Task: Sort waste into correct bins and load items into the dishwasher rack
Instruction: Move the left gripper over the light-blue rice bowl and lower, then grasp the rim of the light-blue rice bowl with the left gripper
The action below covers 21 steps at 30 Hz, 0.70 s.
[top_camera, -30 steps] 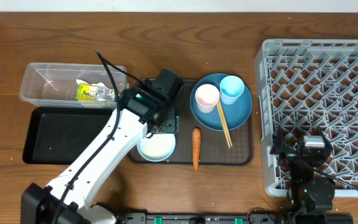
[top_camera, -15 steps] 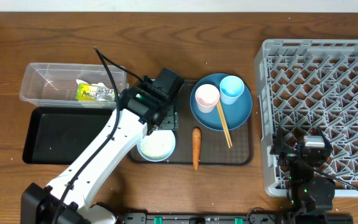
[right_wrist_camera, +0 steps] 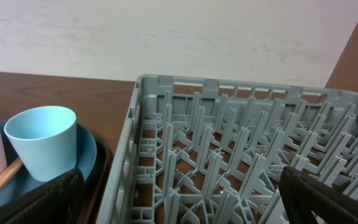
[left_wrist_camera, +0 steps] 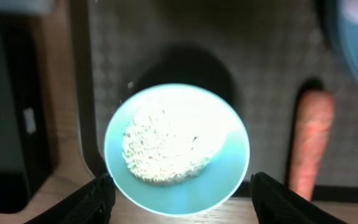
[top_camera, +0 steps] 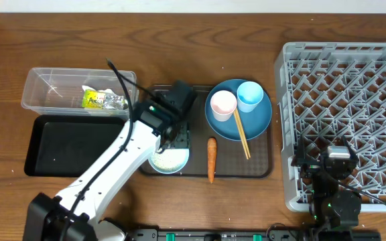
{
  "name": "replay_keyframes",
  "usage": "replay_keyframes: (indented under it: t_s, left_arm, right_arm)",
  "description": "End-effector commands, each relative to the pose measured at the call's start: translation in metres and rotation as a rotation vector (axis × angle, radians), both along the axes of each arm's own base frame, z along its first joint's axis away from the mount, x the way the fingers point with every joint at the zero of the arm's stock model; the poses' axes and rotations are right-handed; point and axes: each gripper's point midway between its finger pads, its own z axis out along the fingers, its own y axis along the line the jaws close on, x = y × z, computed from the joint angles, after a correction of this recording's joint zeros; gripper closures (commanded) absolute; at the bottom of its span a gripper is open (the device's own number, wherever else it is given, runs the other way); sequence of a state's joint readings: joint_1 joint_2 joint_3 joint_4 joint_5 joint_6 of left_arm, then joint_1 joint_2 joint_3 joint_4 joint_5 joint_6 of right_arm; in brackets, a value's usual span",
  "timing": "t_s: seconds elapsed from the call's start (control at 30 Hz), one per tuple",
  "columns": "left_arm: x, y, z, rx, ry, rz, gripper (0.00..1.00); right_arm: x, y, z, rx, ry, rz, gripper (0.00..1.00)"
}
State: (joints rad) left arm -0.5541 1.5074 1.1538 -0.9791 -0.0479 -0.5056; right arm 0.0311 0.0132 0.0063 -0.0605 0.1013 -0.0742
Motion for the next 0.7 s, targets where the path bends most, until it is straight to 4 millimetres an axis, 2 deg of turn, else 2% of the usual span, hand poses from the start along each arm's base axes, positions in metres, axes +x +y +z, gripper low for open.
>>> replay_keyframes:
  t_s: [0.0,0.13,0.47,0.67]
  left_arm:
    - [-0.014,-0.004,-0.02,-0.036,0.06,0.02,0.29]
    - [-0.02,-0.015,-0.033,-0.103,0.083,0.008,0.32]
    - [-0.027,-0.043,-0.031,-0.173,0.084,-0.04,0.38]
    - [-0.023,-0.035,-0.032,-0.05,-0.005,-0.004,0.39]
  right_arm:
    - [0.0,-0.001,-0.002,-0.01,0.009,-0.002,0.01]
    - [0.0,-0.001,-0.002,-0.01,0.009,-0.002,0.01]
    - [0.0,-0.001,-0.002,-0.01,0.009,-0.002,0.01]
    - [0.0,-0.001,-0.002,-0.01,0.009,-0.002,0.01]
